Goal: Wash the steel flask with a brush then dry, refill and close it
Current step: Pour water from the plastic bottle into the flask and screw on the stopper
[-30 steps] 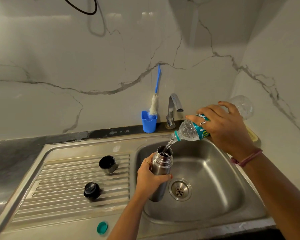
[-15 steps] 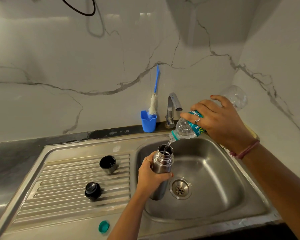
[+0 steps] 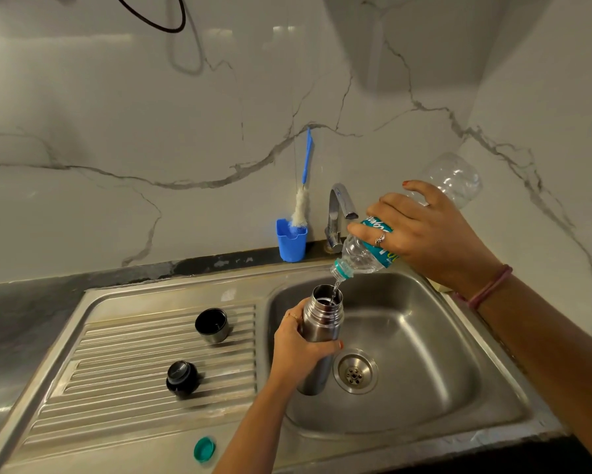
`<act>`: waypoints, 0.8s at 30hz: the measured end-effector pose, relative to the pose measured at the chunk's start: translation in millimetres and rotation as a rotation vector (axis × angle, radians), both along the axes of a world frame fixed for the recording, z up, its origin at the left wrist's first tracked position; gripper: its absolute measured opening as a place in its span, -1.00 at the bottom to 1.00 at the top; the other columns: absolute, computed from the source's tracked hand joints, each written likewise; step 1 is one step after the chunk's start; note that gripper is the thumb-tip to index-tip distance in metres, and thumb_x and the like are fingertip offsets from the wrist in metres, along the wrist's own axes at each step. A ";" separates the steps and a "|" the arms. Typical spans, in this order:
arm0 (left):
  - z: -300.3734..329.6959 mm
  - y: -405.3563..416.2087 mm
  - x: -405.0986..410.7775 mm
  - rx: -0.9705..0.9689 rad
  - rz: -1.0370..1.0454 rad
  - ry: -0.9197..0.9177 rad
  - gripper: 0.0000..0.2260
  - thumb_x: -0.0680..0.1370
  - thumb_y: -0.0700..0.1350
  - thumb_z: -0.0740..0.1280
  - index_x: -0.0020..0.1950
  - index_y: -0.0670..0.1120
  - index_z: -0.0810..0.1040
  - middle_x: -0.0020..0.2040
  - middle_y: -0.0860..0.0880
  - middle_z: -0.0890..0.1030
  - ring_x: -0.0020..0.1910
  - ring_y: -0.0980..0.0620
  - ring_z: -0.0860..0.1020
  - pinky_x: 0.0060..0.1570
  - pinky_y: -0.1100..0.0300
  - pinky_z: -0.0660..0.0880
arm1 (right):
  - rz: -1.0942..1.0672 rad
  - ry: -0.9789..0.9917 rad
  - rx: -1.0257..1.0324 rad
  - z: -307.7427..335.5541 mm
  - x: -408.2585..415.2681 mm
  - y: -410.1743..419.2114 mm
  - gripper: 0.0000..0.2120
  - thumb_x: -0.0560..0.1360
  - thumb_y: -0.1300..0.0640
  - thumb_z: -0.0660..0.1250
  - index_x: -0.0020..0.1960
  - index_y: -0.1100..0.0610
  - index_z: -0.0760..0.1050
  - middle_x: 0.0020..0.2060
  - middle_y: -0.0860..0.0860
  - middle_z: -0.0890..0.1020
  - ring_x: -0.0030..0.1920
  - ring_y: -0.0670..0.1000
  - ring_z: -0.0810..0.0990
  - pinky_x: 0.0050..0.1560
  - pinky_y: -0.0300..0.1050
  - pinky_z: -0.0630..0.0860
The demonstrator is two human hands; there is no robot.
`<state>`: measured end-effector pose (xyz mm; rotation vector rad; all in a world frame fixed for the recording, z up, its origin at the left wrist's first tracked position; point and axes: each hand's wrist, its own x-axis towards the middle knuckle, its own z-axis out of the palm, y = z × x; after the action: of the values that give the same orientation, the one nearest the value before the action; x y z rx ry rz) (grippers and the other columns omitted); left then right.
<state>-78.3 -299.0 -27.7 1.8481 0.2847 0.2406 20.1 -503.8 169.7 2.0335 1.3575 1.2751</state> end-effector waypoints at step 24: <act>4.1 10.3 -0.8 0.017 0.004 0.000 -0.20 0.17 -0.06 0.66 0.36 0.14 0.44 0.18 0.13 0.60 0.16 0.09 0.57 0.13 0.11 0.59 | -0.019 -0.049 -0.049 -1.9 5.7 16.4 -0.36 0.19 0.07 0.63 0.25 -0.01 0.53 0.06 0.10 0.62 0.06 0.11 0.60 0.22 0.12 0.30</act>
<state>-79.0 -288.7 -23.7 1.8644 0.2875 0.2465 25.8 -487.5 167.7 1.9655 1.3312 1.2629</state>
